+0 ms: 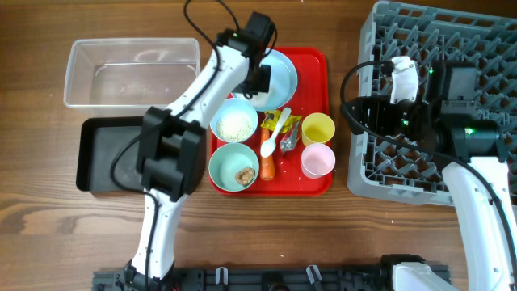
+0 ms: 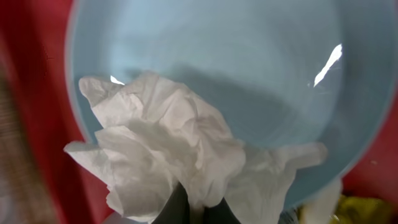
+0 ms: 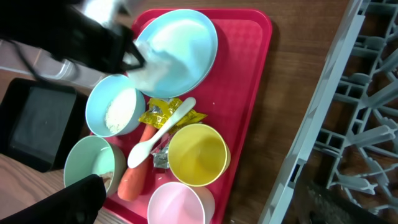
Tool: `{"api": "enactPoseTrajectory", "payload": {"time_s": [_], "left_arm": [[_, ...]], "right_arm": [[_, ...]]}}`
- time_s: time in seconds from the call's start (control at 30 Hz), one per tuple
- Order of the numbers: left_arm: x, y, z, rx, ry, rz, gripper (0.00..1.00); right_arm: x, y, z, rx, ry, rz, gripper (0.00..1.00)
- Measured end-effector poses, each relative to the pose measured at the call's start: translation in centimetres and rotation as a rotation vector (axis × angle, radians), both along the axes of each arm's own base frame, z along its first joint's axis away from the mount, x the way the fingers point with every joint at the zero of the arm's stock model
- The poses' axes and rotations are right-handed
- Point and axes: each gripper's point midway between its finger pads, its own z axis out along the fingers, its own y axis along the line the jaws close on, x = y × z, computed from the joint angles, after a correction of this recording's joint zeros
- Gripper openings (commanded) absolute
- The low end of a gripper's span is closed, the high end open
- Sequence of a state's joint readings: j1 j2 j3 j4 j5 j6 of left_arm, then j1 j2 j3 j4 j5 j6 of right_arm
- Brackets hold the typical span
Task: Sort waste into correct bins and load items into the dishwasher rack
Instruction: 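Grasp the white tissue with the left gripper, drop it in the clear bin, then grasp the red snack wrapper with the left gripper and drop it in the clear bin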
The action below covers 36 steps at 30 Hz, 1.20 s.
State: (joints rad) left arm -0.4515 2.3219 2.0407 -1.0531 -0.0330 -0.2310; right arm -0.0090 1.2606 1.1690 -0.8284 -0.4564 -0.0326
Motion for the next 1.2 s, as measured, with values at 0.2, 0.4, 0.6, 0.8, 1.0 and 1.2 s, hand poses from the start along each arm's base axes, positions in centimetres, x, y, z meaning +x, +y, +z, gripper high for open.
{"api": "enactPoseTrajectory", "payload": {"time_s": [0.2,0.4,0.6,0.8,1.0,1.2], "left_arm": [[1.1,8.5,19.4,-0.095,-0.345,0.167,0.04],[-0.4,23.1,14.0,0.040,-0.139,0.464,1.00],[0.4,24.1,11.2,0.014,-0.122,0.494,1.00],[0.5,19.1,11.3,0.044,-0.134,0.358,1.00],[-0.7,24.0,10.8,0.018,-0.079,0.558,0.63],[0.3,19.2,13.1,-0.541,-0.012,0.437,0.66]], "right_arm": [[0.0,0.0,0.0,0.000,-0.002,0.000,1.00],[0.0,0.0,0.0,0.000,-0.002,0.000,0.99],[0.0,0.0,0.0,0.000,-0.002,0.000,1.00],[0.0,0.0,0.0,0.000,-0.002,0.000,1.00],[0.0,0.0,0.0,0.000,-0.002,0.000,0.99],[0.0,0.0,0.0,0.000,-0.002,0.000,1.00]]}}
